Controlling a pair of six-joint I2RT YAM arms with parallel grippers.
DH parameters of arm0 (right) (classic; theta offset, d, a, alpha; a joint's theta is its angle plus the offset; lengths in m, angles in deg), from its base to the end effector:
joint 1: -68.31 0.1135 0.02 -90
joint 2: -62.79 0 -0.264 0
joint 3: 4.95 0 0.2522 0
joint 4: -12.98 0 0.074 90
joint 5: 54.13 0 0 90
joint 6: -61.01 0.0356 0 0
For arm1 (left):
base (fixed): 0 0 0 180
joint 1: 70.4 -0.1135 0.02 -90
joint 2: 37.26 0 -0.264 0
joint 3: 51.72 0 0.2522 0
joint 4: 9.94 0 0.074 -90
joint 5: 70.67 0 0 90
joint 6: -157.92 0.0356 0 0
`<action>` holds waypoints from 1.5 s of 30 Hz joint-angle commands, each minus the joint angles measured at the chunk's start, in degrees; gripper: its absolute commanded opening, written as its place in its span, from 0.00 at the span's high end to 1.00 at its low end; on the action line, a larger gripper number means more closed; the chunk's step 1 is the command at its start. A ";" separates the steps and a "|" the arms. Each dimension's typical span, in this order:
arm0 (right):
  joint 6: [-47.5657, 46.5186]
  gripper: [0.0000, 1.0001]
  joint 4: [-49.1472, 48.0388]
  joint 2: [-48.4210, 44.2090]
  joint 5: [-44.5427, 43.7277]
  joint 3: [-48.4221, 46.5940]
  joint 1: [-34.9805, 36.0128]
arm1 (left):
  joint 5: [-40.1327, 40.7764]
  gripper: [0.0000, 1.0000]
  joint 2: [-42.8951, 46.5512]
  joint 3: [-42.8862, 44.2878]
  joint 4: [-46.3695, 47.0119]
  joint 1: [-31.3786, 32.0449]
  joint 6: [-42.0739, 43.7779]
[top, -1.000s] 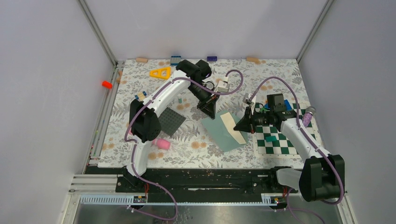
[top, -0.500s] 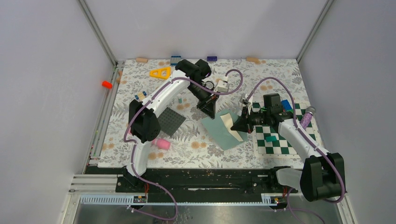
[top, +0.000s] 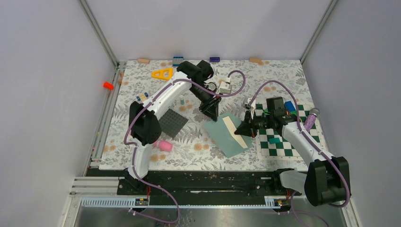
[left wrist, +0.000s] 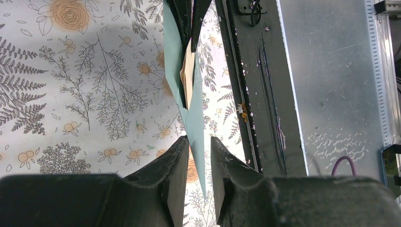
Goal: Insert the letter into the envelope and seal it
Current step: Place the letter in the envelope.
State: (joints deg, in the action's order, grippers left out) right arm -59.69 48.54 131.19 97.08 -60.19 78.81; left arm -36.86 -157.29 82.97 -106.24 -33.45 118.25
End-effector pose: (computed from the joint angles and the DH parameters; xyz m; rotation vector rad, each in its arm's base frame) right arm 0.2190 0.0723 0.2330 -1.1514 1.7622 1.0608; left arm 0.3097 -0.2699 0.3131 1.8484 1.7928 -1.3423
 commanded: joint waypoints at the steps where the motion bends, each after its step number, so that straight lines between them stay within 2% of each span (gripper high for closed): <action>1: -2.32 1.00 2.04 0.22 -0.04 -0.83 0.57 | -0.73 0.75 3.88 -0.07 2.51 -0.68 -0.89; 21: -3.27 1.00 3.45 0.57 0.78 -1.43 0.59 | -0.36 0.80 0.22 1.94 3.64 0.26 -3.62; 35: -5.60 1.00 5.36 -0.06 0.91 -1.25 1.02 | 0.60 0.78 0.84 1.95 8.99 -0.30 -9.04; 45: -5.26 1.00 5.38 -0.13 0.97 -1.90 1.20 | 0.96 0.76 -0.10 0.81 8.36 1.04 -8.19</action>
State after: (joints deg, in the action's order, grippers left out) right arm -63.88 53.26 132.15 96.84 -60.21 79.27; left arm -35.79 -157.37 82.99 -98.61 -33.25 109.44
